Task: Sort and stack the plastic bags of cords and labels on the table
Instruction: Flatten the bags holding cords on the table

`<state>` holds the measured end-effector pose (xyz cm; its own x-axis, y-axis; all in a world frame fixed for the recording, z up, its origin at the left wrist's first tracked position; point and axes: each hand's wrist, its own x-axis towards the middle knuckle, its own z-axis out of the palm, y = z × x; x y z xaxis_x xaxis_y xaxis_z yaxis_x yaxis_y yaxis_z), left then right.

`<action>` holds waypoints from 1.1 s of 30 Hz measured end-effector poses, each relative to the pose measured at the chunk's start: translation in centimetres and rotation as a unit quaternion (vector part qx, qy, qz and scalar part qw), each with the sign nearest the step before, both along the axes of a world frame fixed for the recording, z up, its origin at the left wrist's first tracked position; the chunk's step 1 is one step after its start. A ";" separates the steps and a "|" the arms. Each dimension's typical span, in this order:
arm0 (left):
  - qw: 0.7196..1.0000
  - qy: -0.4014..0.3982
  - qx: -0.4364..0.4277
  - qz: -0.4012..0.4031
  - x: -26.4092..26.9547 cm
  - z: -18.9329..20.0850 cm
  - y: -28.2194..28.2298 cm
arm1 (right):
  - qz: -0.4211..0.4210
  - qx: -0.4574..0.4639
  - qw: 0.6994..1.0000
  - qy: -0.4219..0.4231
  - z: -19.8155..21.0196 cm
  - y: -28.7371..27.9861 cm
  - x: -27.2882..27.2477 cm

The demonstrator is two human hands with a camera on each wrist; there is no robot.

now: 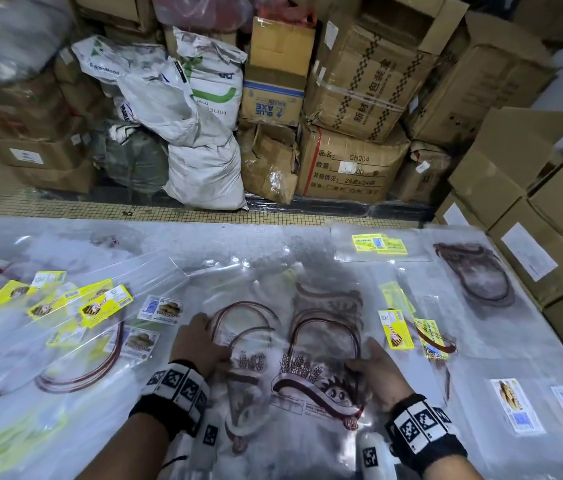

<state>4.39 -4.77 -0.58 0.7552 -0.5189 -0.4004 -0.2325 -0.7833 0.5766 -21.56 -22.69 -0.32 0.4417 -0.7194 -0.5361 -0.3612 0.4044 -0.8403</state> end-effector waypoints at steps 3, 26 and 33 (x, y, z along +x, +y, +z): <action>0.997 0.056 -0.046 0.016 0.8 0.7 0.3 | 0.002 -0.015 1.000 -0.015 0.2 0.2 0.0; 0.924 0.257 -0.277 -0.054 -5.4 6.7 -5.2 | 0.011 0.166 0.973 -0.162 1.1 1.8 0.8; 0.992 -0.006 -0.045 -0.114 -6.8 1.8 -4.6 | -0.022 0.181 0.968 -0.174 0.0 2.1 1.6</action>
<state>-2.45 -9.33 1.23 0.6186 -0.7099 -0.3367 -0.4052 -0.6554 0.6374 -19.97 -20.64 -0.30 0.6144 -0.5346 -0.5803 -0.0575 0.7032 -0.7087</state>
